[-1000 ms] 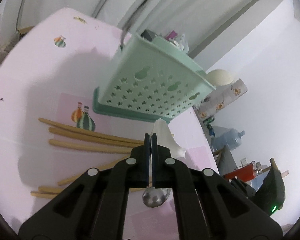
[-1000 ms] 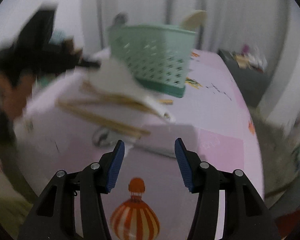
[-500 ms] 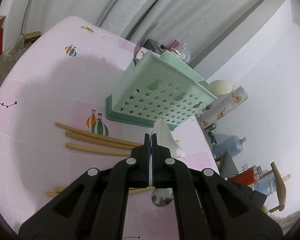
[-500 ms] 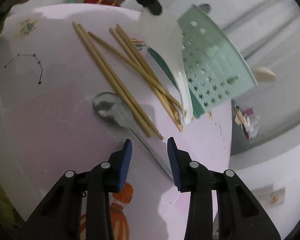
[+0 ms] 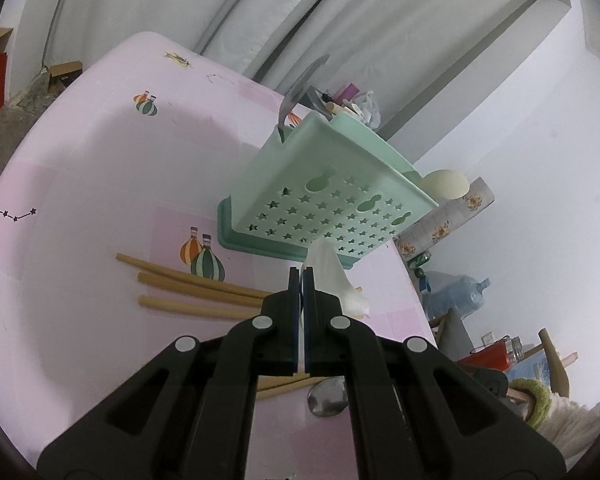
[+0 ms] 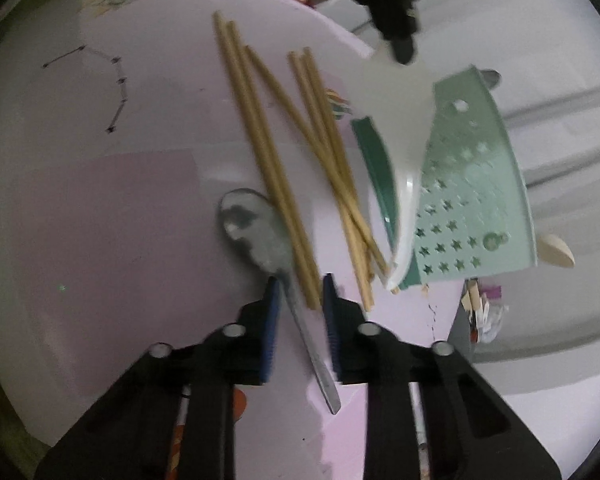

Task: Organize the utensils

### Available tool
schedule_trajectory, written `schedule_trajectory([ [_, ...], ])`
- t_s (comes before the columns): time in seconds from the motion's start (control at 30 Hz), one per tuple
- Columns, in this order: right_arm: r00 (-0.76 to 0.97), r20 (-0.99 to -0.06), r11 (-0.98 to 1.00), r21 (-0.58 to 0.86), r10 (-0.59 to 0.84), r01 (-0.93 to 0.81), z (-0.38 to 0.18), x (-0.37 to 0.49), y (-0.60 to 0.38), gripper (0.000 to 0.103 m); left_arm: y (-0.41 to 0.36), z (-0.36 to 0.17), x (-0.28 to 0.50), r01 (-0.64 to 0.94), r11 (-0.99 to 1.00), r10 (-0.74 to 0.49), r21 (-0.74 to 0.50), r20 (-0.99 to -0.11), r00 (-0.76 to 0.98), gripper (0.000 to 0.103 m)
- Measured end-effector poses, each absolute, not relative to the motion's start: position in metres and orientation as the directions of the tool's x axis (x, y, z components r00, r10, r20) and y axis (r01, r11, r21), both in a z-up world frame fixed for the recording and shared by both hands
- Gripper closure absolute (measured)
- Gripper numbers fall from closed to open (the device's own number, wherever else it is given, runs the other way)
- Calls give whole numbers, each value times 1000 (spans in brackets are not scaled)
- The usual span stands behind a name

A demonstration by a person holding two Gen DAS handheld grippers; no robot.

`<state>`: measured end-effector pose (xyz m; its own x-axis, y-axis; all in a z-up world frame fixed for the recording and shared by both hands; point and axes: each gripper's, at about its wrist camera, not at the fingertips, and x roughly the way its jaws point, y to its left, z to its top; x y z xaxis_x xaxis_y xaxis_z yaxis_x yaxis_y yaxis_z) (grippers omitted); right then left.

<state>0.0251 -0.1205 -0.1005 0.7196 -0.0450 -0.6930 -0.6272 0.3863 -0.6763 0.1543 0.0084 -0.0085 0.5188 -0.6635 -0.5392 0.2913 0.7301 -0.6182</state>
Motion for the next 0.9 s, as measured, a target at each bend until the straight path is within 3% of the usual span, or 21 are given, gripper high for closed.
schedule_trajectory([
  [0.4, 721, -692, 390, -672, -26, -630, -99, 23, -120, 100, 12, -8, 153, 291, 730, -661, -618, -532, 529, 103],
  [0.9, 787, -616, 582, -635, 14, -508, -65, 11, -136, 101, 23, 8, 136, 304, 745, -639, -593, -507, 578, 103],
])
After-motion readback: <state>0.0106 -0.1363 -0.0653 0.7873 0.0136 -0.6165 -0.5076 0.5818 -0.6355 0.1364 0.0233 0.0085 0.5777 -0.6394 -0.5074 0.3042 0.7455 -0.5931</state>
